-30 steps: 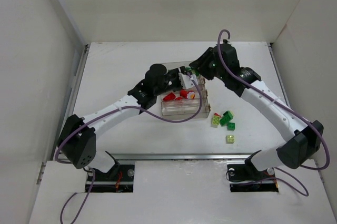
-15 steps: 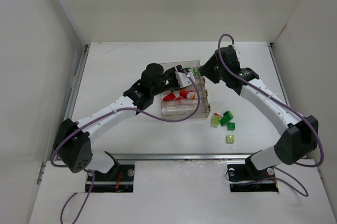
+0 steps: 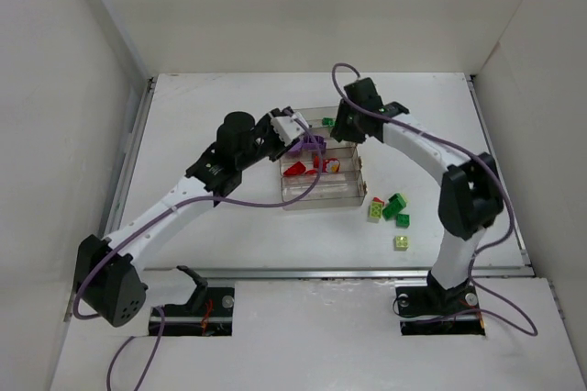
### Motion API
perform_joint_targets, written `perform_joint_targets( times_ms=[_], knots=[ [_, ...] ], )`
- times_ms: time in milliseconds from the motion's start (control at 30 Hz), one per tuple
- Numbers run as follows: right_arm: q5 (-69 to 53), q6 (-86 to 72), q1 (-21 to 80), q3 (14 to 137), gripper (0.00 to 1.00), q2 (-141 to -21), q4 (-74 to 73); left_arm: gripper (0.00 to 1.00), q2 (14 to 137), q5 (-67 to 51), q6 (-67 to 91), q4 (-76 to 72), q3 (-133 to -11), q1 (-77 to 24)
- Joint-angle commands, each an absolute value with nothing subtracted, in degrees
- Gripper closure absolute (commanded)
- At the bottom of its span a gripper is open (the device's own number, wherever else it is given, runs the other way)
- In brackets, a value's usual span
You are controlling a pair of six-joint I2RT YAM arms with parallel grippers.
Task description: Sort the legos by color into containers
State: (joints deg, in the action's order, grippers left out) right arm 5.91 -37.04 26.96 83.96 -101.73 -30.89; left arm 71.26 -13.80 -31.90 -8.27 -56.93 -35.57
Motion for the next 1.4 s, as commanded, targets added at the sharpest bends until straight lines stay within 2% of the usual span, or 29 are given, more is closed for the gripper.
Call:
perform_joint_targets(
  times_ms=[0,333,400,500,533,767,900,967,1067,1200,1233,1367],
  knots=[
    [6.84,-27.7,27.07,97.95,1.0,-108.35,-28.83,1.0,67.6,-10.47,-27.52,-7.56,-54.68,-34.54],
    [10.72,-19.7,27.07,117.14,1.0,-126.81,-31.37,1.0,65.57,-8.35,-24.35,-5.98,-50.89,-32.78],
    [10.72,-18.9,27.07,121.17,0.96,-129.1,-32.86,1.0,65.57,-8.35,-23.82,-5.98,-50.89,-32.17],
    [11.34,-17.67,27.07,123.83,0.67,-131.31,-34.01,1.0,65.57,-8.35,-23.3,-6.5,-50.89,-31.64],
    [11.34,-17.67,27.07,124.36,0.48,-131.83,-34.01,1.0,66.09,-8.35,-23.29,-6.5,-50.89,-31.64],
    [8.97,-17.67,27.07,124.89,0.19,-130.17,-32.78,1.0,66.62,-10.72,-22.76,-6.5,-50.89,-31.11],
    [5.29,-16.01,27.07,123.59,0.13,-123.7,-35.51,1.0,66.62,-13.27,-23.38,-7.11,-50.89,-31.11],
    [-1.88,-14.77,26.37,120.08,0.12,-118.85,-34.99,1.0,66.62,-15.64,-22.6,-9.13,-50.89,-31.11],
    [-11.03,-14.77,24.19,109.19,0.04,-106.99,-30.95,1.0,65.4,-23.0,-20.75,-13.69,-50.89,-30.59],
    [-20.97,-16.52,21.54,95.48,0.01,-93.54,-25.85,1.0,66.26,-34.34,-20.05,-19.93,-52.11,-30.59],
    [-21.96,-14.96,21.53,90.4,0.01,-88.73,-24.97,1.0,67.92,-36.45,-19.52,-19.95,-52.99,-30.59],
    [-23.28,-0.66,22.59,82.71,0.01,-80.18,-27.58,1.0,72.06,-48.31,-18.2,-17.15,-59.75,-30.59]
  ],
)
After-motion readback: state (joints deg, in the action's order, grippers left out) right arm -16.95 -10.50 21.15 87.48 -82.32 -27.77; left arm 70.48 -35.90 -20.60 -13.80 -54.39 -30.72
